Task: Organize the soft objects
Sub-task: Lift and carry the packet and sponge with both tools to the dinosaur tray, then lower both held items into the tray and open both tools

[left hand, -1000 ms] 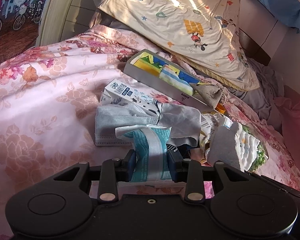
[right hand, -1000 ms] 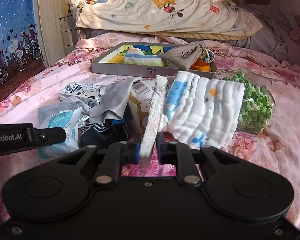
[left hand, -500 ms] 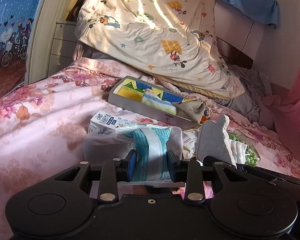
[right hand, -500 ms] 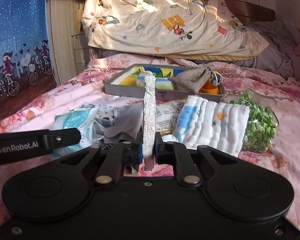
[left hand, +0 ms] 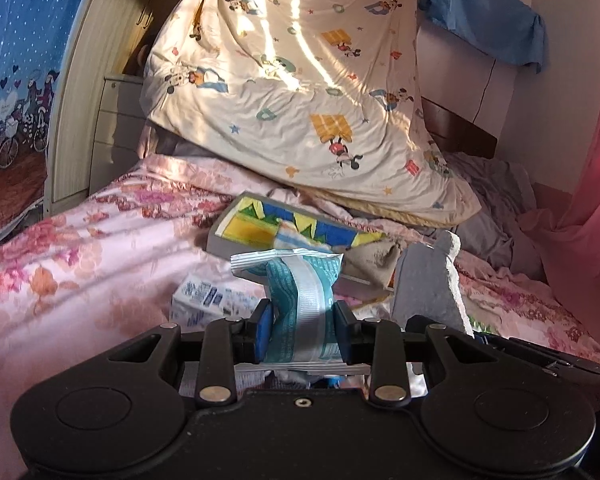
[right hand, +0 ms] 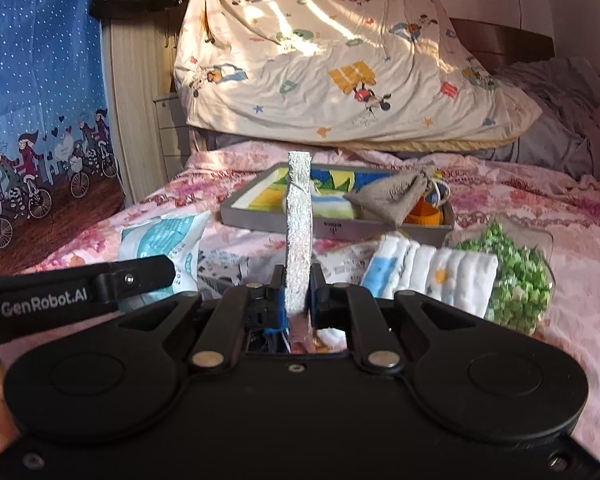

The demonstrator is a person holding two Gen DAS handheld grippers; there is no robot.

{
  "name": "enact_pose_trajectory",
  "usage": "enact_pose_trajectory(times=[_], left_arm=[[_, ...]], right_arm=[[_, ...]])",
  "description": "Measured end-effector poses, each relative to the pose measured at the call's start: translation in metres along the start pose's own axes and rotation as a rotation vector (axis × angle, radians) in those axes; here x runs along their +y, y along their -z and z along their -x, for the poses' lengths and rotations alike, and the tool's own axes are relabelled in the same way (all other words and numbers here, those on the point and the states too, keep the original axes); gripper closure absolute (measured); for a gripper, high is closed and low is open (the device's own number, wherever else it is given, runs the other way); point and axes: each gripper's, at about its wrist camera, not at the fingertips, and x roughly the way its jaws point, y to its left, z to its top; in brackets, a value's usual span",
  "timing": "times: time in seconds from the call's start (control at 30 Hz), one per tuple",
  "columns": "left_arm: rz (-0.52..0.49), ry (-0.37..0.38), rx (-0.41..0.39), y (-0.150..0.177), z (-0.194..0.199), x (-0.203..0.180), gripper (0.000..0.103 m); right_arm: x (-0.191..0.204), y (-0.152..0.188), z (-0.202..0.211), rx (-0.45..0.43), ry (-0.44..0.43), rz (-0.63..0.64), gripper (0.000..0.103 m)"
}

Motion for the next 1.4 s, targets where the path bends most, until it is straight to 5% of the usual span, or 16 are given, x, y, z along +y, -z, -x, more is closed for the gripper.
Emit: enact_pose_trajectory(times=[0.37,0.87,1.17,1.4], left_arm=[[-0.009,-0.012,0.003,-0.049,-0.064,-0.005,0.069],[-0.044,-0.042,0.078,-0.131,-0.211,-0.005,0.069],[-0.074,-0.035,0.131,-0.136,-0.288,-0.027,0.069],[-0.024,-0.036,0.228,-0.117,-0.332,-0.037,0.069]], right_arm=[[-0.018,-0.045,-0.022,-0.049,-0.045,0.023,0.098],[-0.083,-0.096,-0.169,-0.044,-0.074,-0.197,0.098],[-0.115,-0.101,-0.232,-0.023,-0.089,-0.279,0.098],[-0.145,-0.088,-0.261,0.084,-0.110,-0.399,0.098]])
